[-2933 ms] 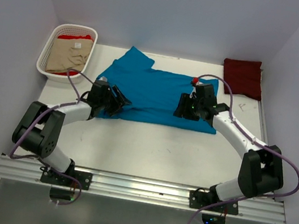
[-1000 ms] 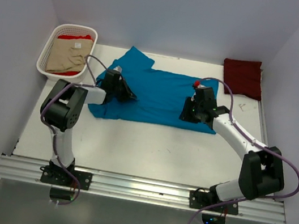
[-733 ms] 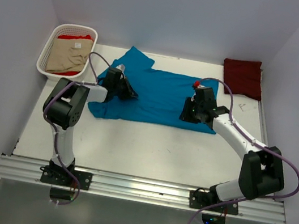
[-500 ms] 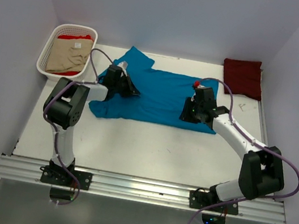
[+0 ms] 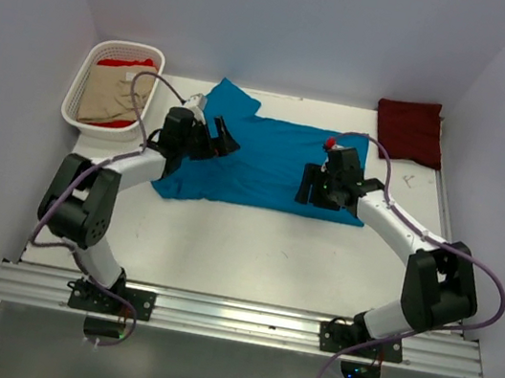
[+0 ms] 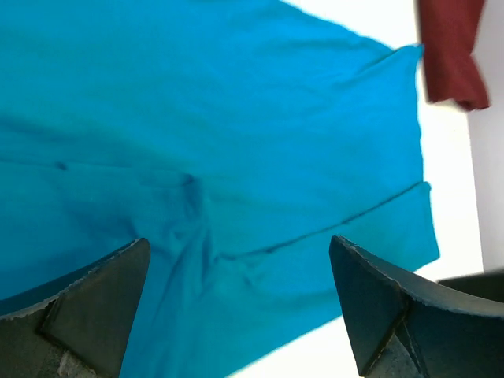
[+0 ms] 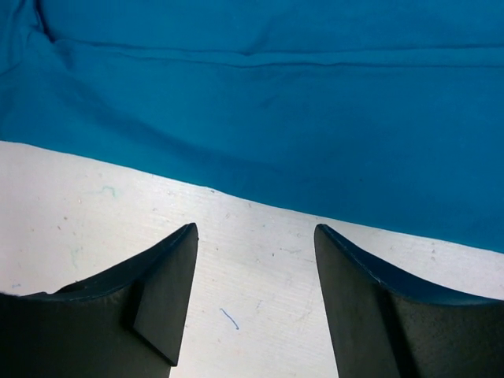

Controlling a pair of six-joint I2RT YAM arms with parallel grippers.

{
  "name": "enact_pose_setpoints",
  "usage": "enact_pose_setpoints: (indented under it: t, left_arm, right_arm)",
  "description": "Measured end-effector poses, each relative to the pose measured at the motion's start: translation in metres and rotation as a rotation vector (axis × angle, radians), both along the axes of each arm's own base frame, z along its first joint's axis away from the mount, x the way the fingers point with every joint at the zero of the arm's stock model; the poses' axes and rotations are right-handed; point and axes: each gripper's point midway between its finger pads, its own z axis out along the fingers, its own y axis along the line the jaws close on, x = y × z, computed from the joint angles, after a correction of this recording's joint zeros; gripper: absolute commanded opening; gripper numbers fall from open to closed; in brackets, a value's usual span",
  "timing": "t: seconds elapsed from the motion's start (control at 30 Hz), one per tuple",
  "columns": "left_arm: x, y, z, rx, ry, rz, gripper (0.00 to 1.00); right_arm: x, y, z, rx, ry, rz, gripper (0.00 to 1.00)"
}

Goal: Fold and stack the t-shirts
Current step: Fold the tshirt

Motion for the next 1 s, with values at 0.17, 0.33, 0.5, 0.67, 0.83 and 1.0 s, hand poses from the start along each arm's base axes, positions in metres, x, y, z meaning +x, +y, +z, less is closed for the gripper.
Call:
enact_pose_setpoints:
  t: [0.17, 0.33, 0.5, 0.67, 0.83, 1.0]
  left_arm:
    - [-0.027, 0.022, 0.069, 0.019, -0.151, 0.057, 1.00]
    - [-0.057, 0.037, 0.066, 0.053, -0.129, 0.085, 0.79]
    - [-0.101, 0.051, 0.001, 0.117, 0.024, 0.071, 0.59]
    - [-0.120, 0.057, -0.024, 0.149, 0.094, 0.070, 0.57]
    - [-0.121, 0.066, -0.024, 0.178, 0.090, 0.105, 0.55]
    - [-0.123, 0.082, -0.026, 0.237, 0.100, 0.175, 0.52]
  right_arm:
    - [0.001, 0.000, -0.004, -0.002, 0.006, -0.001, 0.61]
    - [0.008, -0.007, -0.014, -0.040, 0.009, -0.048, 0.00]
    - [0.015, -0.017, -0.041, -0.101, 0.058, -0.110, 0.00]
    - [0.035, -0.019, -0.058, -0.134, 0.082, -0.157, 0.00]
    - [0.040, -0.020, -0.064, -0.141, 0.083, -0.175, 0.00]
    - [0.044, -0.023, -0.066, -0.147, 0.068, -0.193, 0.00]
